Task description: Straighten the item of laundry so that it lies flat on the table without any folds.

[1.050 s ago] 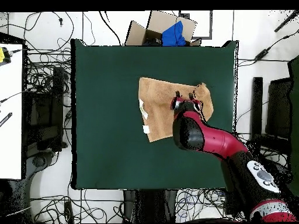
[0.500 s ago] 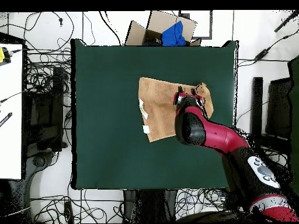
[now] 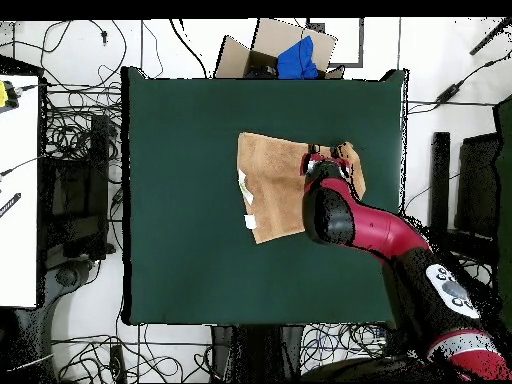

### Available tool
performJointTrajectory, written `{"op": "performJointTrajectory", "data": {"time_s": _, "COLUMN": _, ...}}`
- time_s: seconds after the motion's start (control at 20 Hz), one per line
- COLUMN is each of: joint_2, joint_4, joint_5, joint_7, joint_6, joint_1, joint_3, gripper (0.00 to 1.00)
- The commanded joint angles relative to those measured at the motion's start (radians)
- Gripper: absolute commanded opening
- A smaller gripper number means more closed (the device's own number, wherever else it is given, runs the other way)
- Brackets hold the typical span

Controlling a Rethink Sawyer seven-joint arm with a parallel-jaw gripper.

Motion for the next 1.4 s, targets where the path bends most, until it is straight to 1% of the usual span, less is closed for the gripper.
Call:
{"op": "performJointTrajectory", "data": {"time_s": 0.05, "joint_2": 0.047, "joint_4": -0.038, "joint_5": 0.015, "joint_7": 0.132, "joint_6": 0.094, "joint_1": 0.018, "joint_3": 0.023, "gripper": 1.00}}
{"op": "performJointTrajectory", "data": {"time_s": 0.35, "joint_2": 0.023, "joint_4": -0.070, "joint_5": -0.005, "joint_7": 0.084, "joint_6": 0.161, "joint_1": -0.024, "joint_3": 0.054, "gripper": 1.00}}
{"op": "performJointTrajectory", "data": {"time_s": 0.7, "joint_2": 0.030, "joint_4": -0.121, "joint_5": -0.018, "joint_7": 0.044, "joint_6": 0.225, "joint_1": -0.062, "joint_3": 0.106, "gripper": 1.00}}
{"op": "performJointTrajectory", "data": {"time_s": 1.1, "joint_2": 0.001, "joint_4": -0.124, "joint_5": -0.029, "joint_7": 0.027, "joint_6": 0.284, "joint_1": -0.094, "joint_3": 0.151, "gripper": 1.00}}
{"op": "performJointTrajectory", "data": {"time_s": 1.3, "joint_2": 0.018, "joint_4": -0.148, "joint_5": -0.033, "joint_7": 0.019, "joint_6": 0.299, "joint_1": -0.100, "joint_3": 0.172, "gripper": 1.00}}
{"op": "performJointTrajectory", "data": {"time_s": 1.4, "joint_2": 0.041, "joint_4": -0.157, "joint_5": -0.036, "joint_7": 0.022, "joint_6": 0.292, "joint_1": -0.098, "joint_3": 0.180, "gripper": 1.00}}
